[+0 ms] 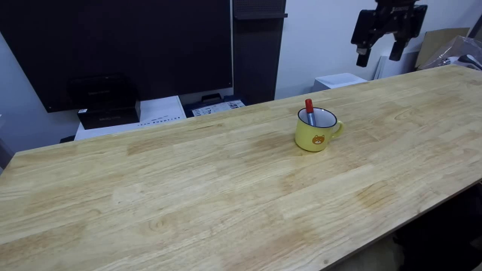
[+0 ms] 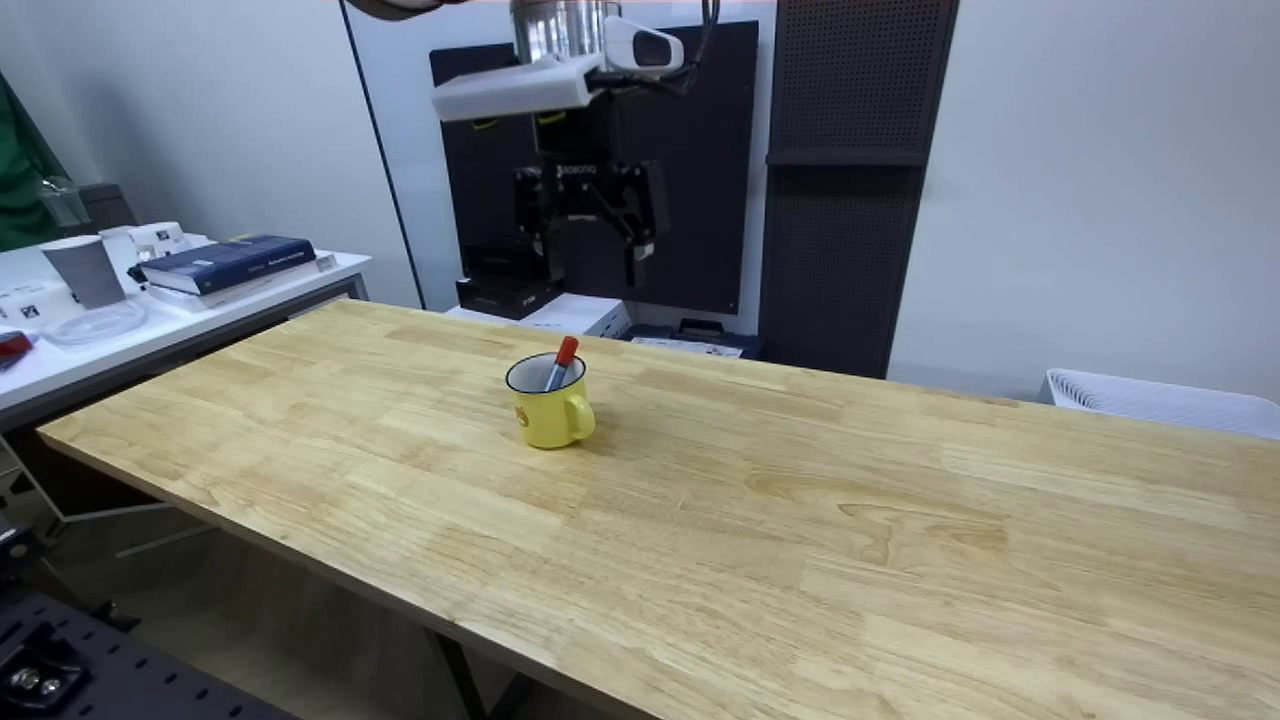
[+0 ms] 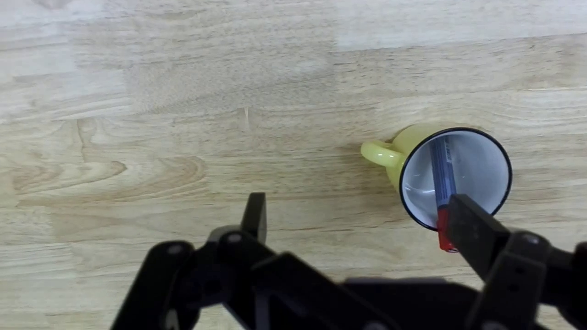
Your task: Take the red marker out of the yellow mug
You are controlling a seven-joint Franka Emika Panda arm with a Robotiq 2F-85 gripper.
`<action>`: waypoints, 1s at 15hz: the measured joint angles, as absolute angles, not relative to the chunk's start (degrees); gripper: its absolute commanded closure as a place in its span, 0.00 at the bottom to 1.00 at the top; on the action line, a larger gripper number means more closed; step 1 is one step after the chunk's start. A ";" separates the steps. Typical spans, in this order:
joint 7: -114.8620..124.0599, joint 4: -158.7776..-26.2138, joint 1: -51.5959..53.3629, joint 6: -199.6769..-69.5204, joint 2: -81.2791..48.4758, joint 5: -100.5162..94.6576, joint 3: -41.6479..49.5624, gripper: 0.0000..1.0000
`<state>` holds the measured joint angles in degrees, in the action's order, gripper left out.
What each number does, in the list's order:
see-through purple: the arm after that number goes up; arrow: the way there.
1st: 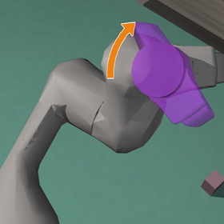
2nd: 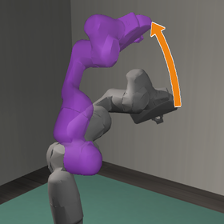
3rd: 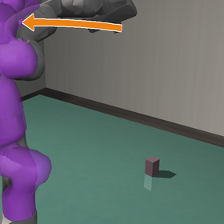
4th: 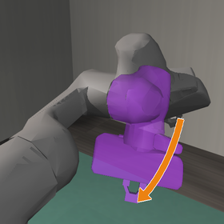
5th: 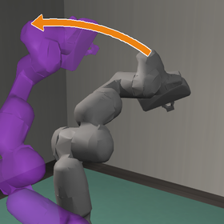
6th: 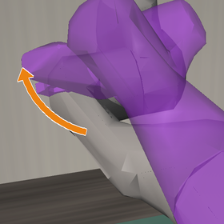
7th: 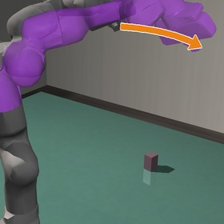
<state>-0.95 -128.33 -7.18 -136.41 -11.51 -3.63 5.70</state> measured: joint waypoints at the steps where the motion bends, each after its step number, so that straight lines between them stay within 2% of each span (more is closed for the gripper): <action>1: -0.95 -127.00 -6.52 -136.53 -13.19 -3.86 5.60 0.00; 10: -1.13 -110.20 -3.23 -137.99 -30.98 -3.89 2.95 0.00; 15: -1.20 -107.84 -2.83 -137.99 -33.23 -3.56 2.72 0.00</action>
<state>-1.20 -107.84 -2.83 -137.99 -33.23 -3.56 2.72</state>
